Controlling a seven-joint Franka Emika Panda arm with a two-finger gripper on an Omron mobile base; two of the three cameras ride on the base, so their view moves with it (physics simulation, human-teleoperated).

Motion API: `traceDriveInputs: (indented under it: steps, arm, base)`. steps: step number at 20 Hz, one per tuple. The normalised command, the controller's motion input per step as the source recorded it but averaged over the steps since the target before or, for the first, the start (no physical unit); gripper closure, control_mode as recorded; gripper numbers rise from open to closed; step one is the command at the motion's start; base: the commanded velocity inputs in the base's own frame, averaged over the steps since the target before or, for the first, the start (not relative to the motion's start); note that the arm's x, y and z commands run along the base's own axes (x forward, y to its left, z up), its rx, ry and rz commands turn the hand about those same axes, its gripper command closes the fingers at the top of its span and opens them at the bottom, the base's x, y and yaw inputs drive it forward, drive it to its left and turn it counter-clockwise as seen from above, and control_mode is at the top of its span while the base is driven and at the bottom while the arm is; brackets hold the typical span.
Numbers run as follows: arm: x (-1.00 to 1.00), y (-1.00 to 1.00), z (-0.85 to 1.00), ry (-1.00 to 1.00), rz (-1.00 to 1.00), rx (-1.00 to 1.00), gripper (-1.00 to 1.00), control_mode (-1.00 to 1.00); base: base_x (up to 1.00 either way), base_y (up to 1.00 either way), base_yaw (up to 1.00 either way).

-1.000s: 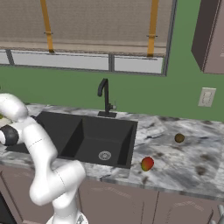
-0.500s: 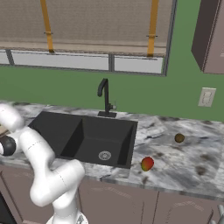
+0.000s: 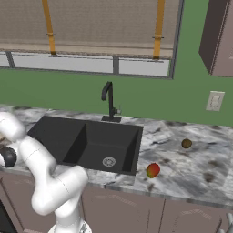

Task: There is a mixed pile of frozen fruits and vegetables on the counter. Locate all the frozen vegetables and place the items in a bowl on the counter. Take all the frozen fruits and defrost them in a running sink.

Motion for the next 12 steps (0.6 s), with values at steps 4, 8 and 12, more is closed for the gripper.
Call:
traceDriveInputs:
  steps: [4,8,12]
  arm:
    - [-0.41,0.00,0.58,0.20,-0.02,-0.08,-1.00,-1.00]
    - [-0.08,-0.02,0.93,0.19,-0.03,-0.19,-1.00,-1.00]
    - [-0.66,-0.88,0.63,0.05,-0.07,-0.15,-1.00,-1.00]
  base:
    - [0.00,0.00,0.00]
    - [0.00,0.00,0.00]
    - [0.00,0.00,0.00]
